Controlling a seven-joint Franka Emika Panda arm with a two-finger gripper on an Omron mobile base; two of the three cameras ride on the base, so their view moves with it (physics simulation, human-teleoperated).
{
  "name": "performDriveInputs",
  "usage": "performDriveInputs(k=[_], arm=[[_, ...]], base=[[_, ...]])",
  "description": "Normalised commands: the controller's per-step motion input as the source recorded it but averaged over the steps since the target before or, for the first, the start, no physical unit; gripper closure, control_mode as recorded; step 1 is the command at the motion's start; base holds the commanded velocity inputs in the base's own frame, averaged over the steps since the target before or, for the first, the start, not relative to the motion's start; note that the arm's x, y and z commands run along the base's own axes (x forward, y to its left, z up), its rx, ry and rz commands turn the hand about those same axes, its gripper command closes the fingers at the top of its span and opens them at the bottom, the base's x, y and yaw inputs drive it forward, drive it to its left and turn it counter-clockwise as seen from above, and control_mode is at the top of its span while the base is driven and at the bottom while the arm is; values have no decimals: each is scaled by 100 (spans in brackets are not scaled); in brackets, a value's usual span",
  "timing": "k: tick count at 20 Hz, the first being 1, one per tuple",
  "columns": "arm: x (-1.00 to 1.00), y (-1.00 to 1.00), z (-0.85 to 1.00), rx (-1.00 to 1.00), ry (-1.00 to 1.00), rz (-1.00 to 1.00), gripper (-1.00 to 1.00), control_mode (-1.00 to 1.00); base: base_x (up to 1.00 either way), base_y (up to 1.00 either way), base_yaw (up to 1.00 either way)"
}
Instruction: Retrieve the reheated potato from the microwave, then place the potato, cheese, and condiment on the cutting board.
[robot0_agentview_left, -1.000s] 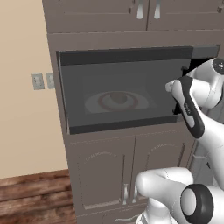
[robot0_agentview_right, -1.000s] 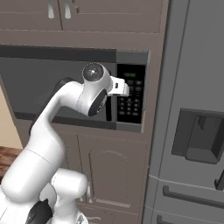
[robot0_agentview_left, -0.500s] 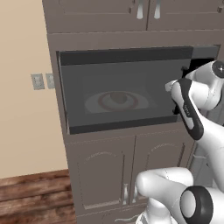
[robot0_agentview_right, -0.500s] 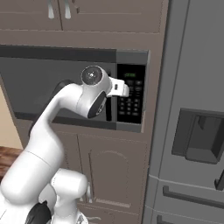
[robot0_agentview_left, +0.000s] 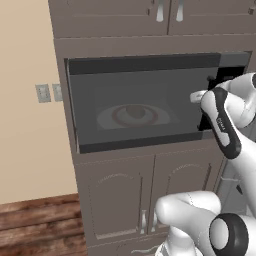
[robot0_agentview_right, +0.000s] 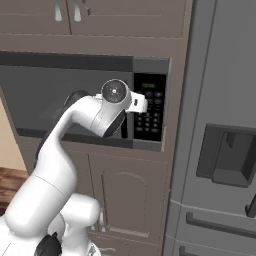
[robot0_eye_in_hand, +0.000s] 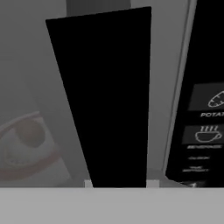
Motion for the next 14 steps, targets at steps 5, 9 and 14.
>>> performDriveInputs(k=[5,9,14], arm=[[27,22,-19,15,1,19,100,-100],[1,42,-26,7,0,22,100,-100],[-11,52,-23,0,0,12,100,-100]], base=[[0,0,0],[0,0,0],[0,0,0]])
